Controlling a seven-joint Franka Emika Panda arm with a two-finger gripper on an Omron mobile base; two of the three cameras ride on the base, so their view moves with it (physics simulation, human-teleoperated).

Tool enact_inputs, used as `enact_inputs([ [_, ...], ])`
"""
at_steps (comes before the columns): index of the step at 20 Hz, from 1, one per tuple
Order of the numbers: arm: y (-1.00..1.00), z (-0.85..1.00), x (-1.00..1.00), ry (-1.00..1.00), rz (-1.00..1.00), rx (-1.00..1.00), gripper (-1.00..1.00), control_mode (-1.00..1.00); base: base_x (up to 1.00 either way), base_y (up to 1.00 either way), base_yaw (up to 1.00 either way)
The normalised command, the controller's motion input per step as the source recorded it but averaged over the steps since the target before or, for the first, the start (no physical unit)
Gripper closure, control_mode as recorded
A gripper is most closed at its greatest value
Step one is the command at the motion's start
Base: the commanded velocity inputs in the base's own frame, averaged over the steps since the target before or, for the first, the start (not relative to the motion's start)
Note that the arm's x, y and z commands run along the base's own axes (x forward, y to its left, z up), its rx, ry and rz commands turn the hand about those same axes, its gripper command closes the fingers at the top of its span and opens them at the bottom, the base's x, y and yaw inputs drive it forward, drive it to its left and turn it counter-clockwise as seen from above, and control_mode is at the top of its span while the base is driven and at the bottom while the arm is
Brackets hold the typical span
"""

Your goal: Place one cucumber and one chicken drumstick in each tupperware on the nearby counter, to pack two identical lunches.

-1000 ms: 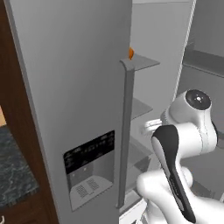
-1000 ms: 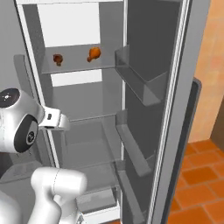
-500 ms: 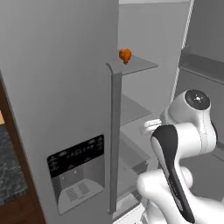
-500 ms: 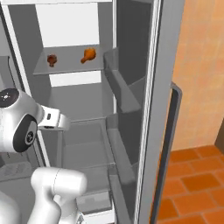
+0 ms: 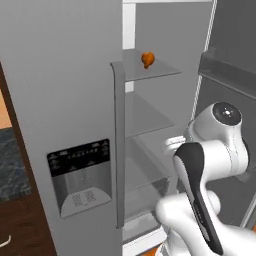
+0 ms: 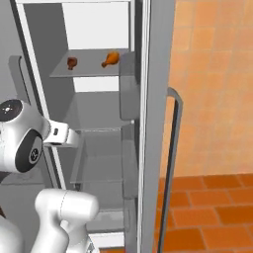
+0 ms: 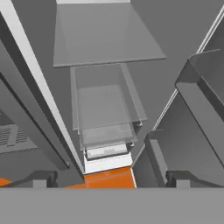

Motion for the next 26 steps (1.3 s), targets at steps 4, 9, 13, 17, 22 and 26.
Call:
enact_inputs([
  [4,0.00,0.00,0.00,0.00,0.00,0.00,-1.00,1.00,0.46,0.00,0.24],
  [9,0.00,0.00,0.00,0.00,0.00,0.00,-1.00,1.00,0.76,-0.24,0.16],
  [13,0.00,0.00,0.00,0.00,0.00,0.00,-1.00,1.00,0.48,-0.33,0.06],
  [17,0.00,0.00,0.00,0.00,0.00,0.00,-1.00,1.00,0.03,-0.31,0.01],
  [22,-0.05,0.00,0.24,-0.04,0.00,0.00,-1.00,-1.00,0.00,-0.01,0.00],
  [26,0.00,0.21,0.79,-0.18,-0.01,0.00,-1.00,-1.00,0.00,0.00,0.00],
])
